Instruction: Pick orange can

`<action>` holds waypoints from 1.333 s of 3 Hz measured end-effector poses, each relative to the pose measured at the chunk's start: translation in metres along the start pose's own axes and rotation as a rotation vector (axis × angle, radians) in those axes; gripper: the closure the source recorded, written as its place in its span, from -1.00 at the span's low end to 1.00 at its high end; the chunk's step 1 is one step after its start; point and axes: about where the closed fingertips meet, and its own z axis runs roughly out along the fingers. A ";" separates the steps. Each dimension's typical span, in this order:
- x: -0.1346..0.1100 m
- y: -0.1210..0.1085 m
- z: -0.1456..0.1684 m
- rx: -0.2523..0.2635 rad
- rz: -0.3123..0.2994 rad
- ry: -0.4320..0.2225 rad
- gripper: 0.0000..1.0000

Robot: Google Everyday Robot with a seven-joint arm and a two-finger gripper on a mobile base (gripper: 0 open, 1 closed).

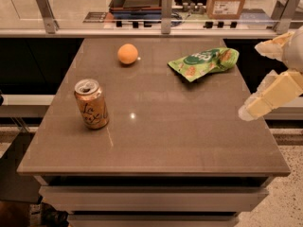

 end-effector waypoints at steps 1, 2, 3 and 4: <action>-0.018 -0.001 0.002 0.011 0.070 -0.177 -1.00; -0.034 0.005 0.010 -0.020 0.113 -0.333 -1.00; -0.046 0.008 0.006 -0.031 0.120 -0.372 -1.00; -0.045 0.008 0.006 -0.029 0.117 -0.366 -1.00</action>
Offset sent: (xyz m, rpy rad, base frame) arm 0.0109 0.0500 0.0160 0.5612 -0.1082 0.0212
